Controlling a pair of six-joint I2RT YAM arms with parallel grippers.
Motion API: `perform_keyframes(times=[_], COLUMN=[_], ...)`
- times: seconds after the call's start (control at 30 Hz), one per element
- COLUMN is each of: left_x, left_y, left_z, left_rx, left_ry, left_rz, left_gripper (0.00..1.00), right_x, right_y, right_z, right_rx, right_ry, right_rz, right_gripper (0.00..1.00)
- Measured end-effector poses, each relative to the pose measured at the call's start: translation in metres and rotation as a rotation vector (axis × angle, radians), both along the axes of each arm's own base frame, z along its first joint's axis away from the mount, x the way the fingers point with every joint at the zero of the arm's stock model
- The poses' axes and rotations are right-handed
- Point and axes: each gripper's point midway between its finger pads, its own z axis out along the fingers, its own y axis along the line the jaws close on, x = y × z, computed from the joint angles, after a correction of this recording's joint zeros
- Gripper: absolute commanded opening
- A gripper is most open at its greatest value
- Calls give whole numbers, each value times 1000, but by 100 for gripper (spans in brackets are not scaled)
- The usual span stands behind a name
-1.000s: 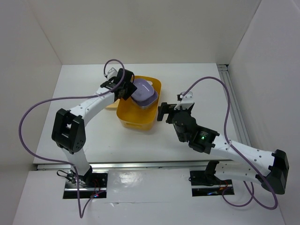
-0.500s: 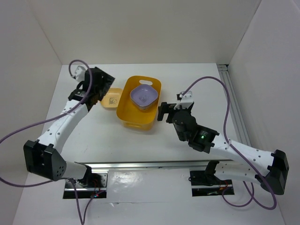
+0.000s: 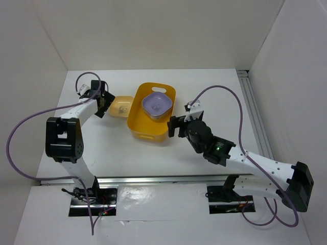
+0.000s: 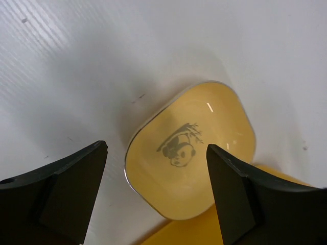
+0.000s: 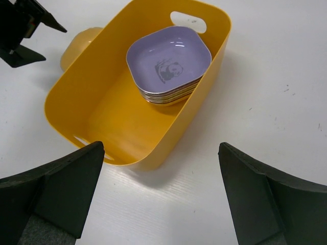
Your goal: Place the plates into the plastic bin on the countertop
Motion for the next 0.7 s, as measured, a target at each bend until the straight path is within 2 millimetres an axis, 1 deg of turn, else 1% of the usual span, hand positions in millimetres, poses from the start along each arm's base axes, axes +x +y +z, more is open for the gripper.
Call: perform_keyframes(times=[0.1,0.13,0.17,0.2,0.33,0.4,0.47,0.53,0.57,0.6,0.63,0.67,0.7], left_x=[-2,-2,-1,-1,1,0,6,9,12,14,15,16,15], left_y=[0,-1,-1,-1,-1,0,3,5,4,5,5,5,5], left_z=[-19,-23,-27,-32,-59,-73,-70,-72,-70,-69,-69,-69,-71], left_rx=[-8,-10,-14,-16,-35,-53,-65,-80,-85,-86,-93,-96,-99], left_ry=[46,55,61,71,125,151,130,125,114,104,98,93,95], left_rz=[-1,-2,0,0,-3,-1,1,5,-3,-3,-6,-4,-5], left_gripper=[86,68,53,42,41,47,50,55,55,52,46,13,4], right_x=[0,1,1,1,1,1,2,3,3,3,3,3,3], right_y=[0,0,0,0,1,0,0,-2,-2,-3,-4,-5,-5], right_z=[-3,-4,-5,-5,-7,-7,-8,-10,-13,-15,-17,-19,-19], right_rx=[-7,-8,-10,-12,-15,-16,-14,-18,-23,-27,-31,-36,-37], right_ry=[5,6,7,8,11,12,11,13,15,17,19,21,21], right_rz=[7,7,10,12,15,12,9,7,6,6,5,3,1], right_gripper=[100,100,100,100,100,100,100,100,100,100,100,100,100])
